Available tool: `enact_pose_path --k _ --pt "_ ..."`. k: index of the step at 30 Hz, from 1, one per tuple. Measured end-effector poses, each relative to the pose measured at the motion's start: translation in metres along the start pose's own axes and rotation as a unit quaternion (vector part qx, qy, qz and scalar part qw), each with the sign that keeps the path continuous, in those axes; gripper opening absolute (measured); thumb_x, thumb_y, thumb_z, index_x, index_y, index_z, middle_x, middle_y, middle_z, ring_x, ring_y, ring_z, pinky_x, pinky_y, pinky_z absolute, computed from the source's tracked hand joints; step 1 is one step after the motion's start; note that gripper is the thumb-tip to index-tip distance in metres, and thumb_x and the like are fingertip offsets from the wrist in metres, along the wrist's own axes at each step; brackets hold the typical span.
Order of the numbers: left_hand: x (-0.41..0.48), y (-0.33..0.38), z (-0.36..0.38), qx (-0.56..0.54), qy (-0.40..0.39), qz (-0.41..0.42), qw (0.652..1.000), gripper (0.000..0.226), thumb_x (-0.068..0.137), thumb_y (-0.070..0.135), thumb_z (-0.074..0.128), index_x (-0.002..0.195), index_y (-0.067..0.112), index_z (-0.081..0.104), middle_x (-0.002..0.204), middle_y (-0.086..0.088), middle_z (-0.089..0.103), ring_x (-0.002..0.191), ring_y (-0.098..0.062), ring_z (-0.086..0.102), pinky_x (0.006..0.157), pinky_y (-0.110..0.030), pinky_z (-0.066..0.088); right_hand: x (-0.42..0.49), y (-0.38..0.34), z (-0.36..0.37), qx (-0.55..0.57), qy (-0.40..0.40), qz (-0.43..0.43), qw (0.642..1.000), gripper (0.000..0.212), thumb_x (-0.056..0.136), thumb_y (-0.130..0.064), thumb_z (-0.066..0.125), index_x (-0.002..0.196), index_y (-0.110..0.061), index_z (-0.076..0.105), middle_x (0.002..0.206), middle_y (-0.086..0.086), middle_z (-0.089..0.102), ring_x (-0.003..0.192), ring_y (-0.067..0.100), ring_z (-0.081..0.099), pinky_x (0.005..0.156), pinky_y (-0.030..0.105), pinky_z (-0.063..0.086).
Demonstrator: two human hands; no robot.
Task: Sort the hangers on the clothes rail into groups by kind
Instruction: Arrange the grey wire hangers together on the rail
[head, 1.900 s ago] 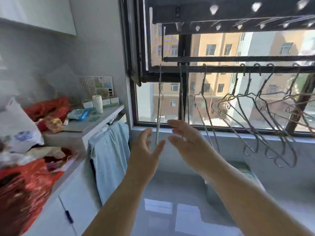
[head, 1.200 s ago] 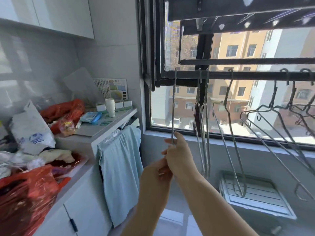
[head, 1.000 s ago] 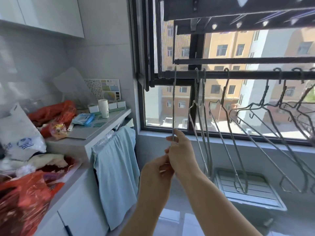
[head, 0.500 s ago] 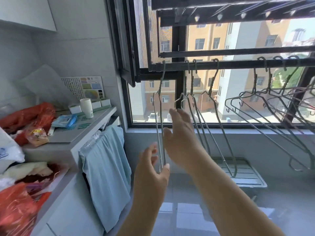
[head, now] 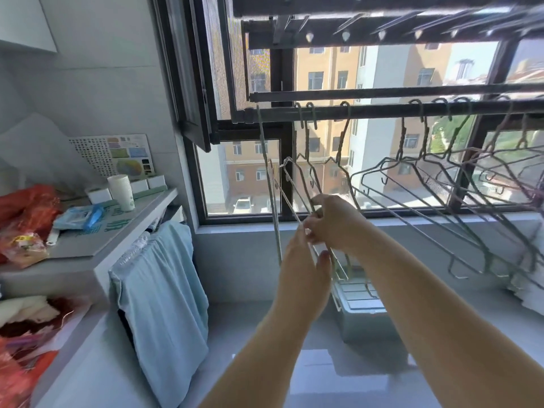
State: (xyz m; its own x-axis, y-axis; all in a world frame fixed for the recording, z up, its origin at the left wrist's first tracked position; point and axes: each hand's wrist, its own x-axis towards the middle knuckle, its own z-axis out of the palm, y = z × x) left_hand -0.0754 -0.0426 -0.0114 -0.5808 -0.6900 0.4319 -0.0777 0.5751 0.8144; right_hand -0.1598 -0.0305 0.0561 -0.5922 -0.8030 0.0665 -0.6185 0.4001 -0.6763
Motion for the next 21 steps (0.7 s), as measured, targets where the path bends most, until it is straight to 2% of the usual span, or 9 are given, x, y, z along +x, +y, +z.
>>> enact_pose_path --k 1,2,4,6,12,14,16,18,21 --pt "0.001 -0.005 0.0 -0.024 -0.001 -0.016 1.0 0.049 0.089 0.014 0.051 0.134 0.02 0.035 0.13 0.003 0.051 0.114 -0.009 0.051 0.095 -0.022 0.041 0.002 0.001 0.0 0.06 -0.01 0.006 0.998 0.03 0.087 -0.008 0.058 0.115 0.0 0.05 0.101 0.016 0.066 0.09 0.026 0.066 0.086 0.038 0.054" --pt "0.002 -0.007 -0.001 -0.044 0.004 -0.028 0.999 0.05 0.088 0.015 0.054 0.134 0.019 0.035 0.129 0.003 0.051 0.11 -0.007 0.052 0.089 -0.015 0.043 0.003 0.002 -0.001 0.101 -0.017 0.01 0.995 0.031 0.086 -0.008 0.059 0.115 -0.001 0.052 0.101 0.016 0.066 0.09 0.026 0.067 0.086 0.038 0.054" --pt "0.003 -0.012 -0.004 -0.07 0.02 -0.037 0.997 0.049 0.087 0.015 0.057 0.132 0.015 0.038 0.125 0.001 0.053 0.107 -0.007 0.052 0.075 0.001 0.04 0.007 0.003 -0.002 0.133 -0.03 0.008 0.991 0.041 0.082 -0.012 0.065 0.12 -0.002 0.053 0.106 0.015 0.066 0.093 0.026 0.066 0.09 0.039 0.052" --pt "0.005 -0.017 -0.005 -0.083 0.032 -0.036 0.995 0.046 0.087 0.015 0.058 0.13 0.012 0.041 0.122 0.001 0.056 0.107 -0.008 0.054 0.073 0.005 0.038 0.01 0.003 -0.003 0.16 -0.04 0.008 0.986 0.048 0.078 -0.015 0.07 0.121 -0.004 0.053 0.105 0.014 0.067 0.093 0.025 0.067 0.092 0.04 0.052" --pt "0.016 -0.022 -0.012 -0.109 0.061 -0.036 0.992 0.046 0.084 0.017 0.061 0.126 0.016 0.044 0.116 0.003 0.058 0.105 -0.007 0.056 0.074 -0.001 0.044 0.016 -0.002 0.006 0.283 -0.02 -0.003 0.959 0.034 0.086 -0.006 0.058 0.119 0.003 0.052 0.094 0.012 0.069 0.088 0.022 0.066 0.093 0.04 0.051" --pt "0.021 -0.024 -0.015 -0.106 0.082 -0.025 0.991 0.046 0.084 0.019 0.062 0.126 0.018 0.044 0.116 0.001 0.059 0.107 -0.009 0.057 0.077 -0.006 0.046 0.019 -0.009 0.009 0.36 -0.01 -0.003 0.933 0.03 0.09 0.001 0.05 0.12 0.005 0.049 0.086 0.009 0.068 0.077 0.018 0.064 0.084 0.03 0.055" --pt "0.025 -0.024 -0.018 -0.109 0.09 -0.017 0.99 0.048 0.084 0.023 0.06 0.129 0.017 0.042 0.118 -0.001 0.058 0.108 -0.011 0.057 0.081 -0.009 0.046 0.021 -0.02 0.009 0.419 0.003 -0.001 0.908 0.031 0.092 0.004 0.043 0.123 0.006 0.047 0.081 0.009 0.065 0.07 0.015 0.062 0.069 0.02 0.056" --pt "0.027 -0.023 -0.022 -0.099 0.085 -0.016 0.991 0.049 0.087 0.025 0.056 0.132 0.017 0.039 0.123 0.0 0.056 0.111 -0.012 0.055 0.081 -0.009 0.042 0.024 -0.029 0.008 0.478 0.017 0.0 0.878 0.032 0.093 0.006 0.04 0.125 0.007 0.045 0.08 0.011 0.064 0.068 0.015 0.063 0.061 0.017 0.056" --pt "0.028 -0.026 -0.024 -0.071 0.079 -0.013 0.994 0.047 0.09 0.023 0.051 0.134 0.019 0.034 0.127 0.002 0.052 0.111 -0.01 0.053 0.078 -0.005 0.036 0.03 -0.037 0.008 0.546 0.028 0.006 0.837 0.035 0.092 0.01 0.038 0.128 0.007 0.041 0.082 0.014 0.063 0.065 0.017 0.065 0.058 0.018 0.057"
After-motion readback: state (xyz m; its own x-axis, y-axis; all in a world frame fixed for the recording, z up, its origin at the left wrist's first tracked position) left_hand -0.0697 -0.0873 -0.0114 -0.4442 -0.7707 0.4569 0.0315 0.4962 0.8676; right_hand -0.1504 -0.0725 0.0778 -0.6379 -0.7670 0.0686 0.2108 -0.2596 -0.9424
